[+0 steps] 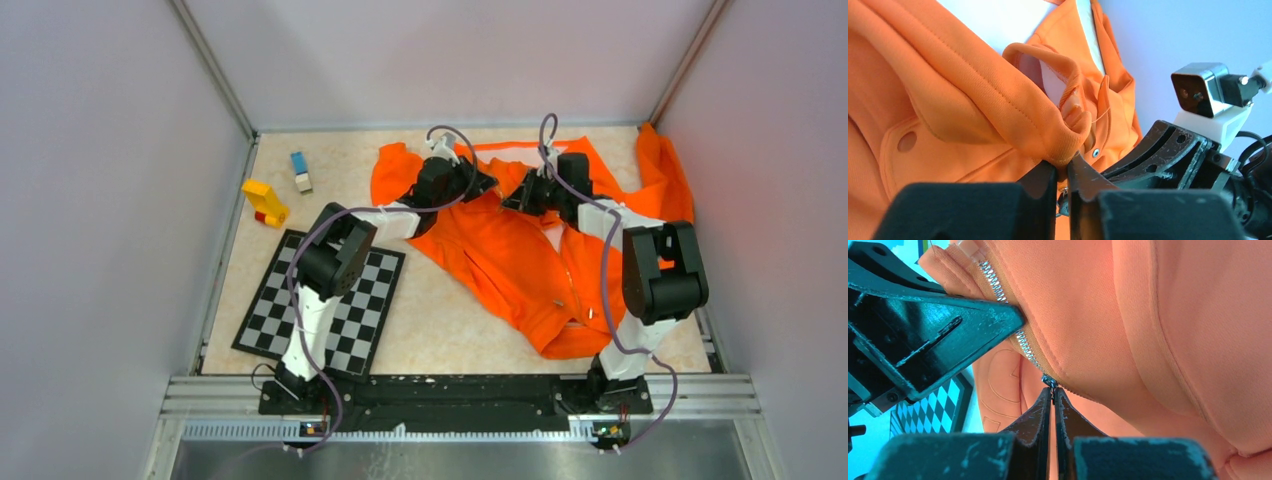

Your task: Zip up the jacket

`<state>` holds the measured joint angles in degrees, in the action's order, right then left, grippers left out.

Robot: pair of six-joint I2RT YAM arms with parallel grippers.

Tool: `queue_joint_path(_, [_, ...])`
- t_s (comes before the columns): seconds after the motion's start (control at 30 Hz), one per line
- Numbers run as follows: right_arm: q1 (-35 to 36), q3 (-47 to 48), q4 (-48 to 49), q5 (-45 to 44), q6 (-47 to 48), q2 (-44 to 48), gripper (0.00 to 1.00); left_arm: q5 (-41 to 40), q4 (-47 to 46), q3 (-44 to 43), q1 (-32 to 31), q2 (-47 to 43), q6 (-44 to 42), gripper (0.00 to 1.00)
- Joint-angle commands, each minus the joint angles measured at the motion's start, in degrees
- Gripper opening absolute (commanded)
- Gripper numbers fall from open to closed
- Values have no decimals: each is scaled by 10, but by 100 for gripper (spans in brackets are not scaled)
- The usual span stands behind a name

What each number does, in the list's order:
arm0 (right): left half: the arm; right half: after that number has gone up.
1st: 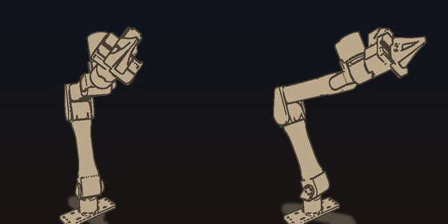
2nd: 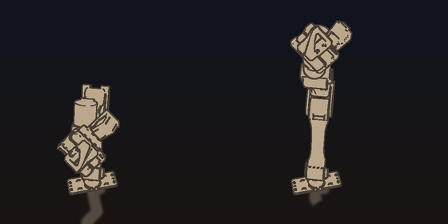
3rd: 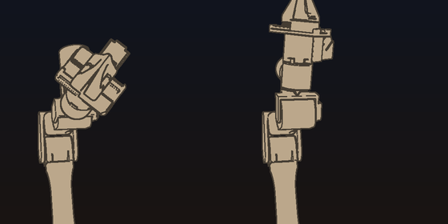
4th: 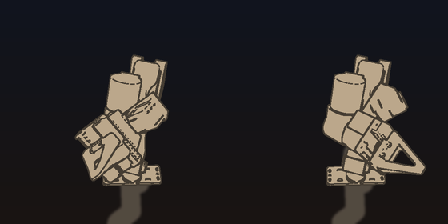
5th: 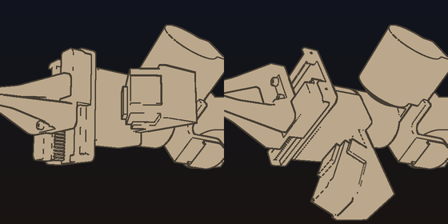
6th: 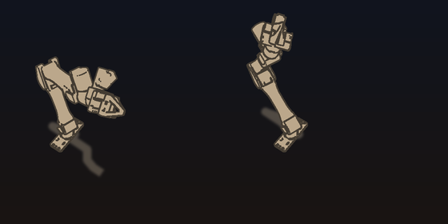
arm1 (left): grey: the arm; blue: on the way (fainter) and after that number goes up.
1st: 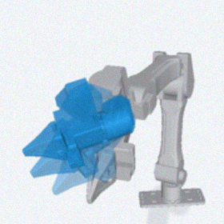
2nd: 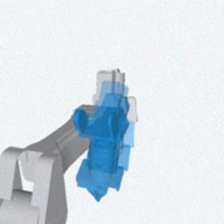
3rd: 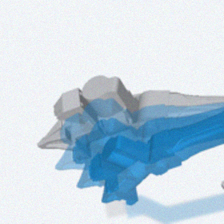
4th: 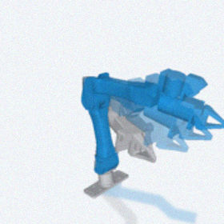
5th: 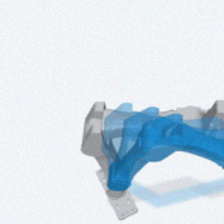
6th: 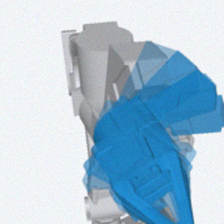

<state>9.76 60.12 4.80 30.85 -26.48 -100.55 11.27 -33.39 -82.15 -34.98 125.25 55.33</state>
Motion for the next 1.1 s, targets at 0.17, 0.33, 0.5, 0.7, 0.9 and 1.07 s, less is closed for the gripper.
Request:
queue_joint_path(0.17, [-16,42,-65,-9,-26,6,0,-52,-108,-66,6,12,-106,0])
queue_joint_path(0.33, [-37,33,-98,11,-9,5,0,-86,-198,-84,18,29,-120,0])
queue_joint_path(0.5, [-48,-3,-117,0,3,27,0,-101,-208,-154,29,66,-126,0])
queue_joint_path(0.7, [-53,-69,-143,7,11,67,0,-107,-203,-232,32,111,-163,0])
queue_joint_path(0.9, [-59,-138,-190,70,-8,146,0,-133,-222,-271,35,150,-182,0])
queue_joint_path(1.07, [-81,-183,-288,60,-47,269,0,-140,-207,-316,39,180,-190,0])
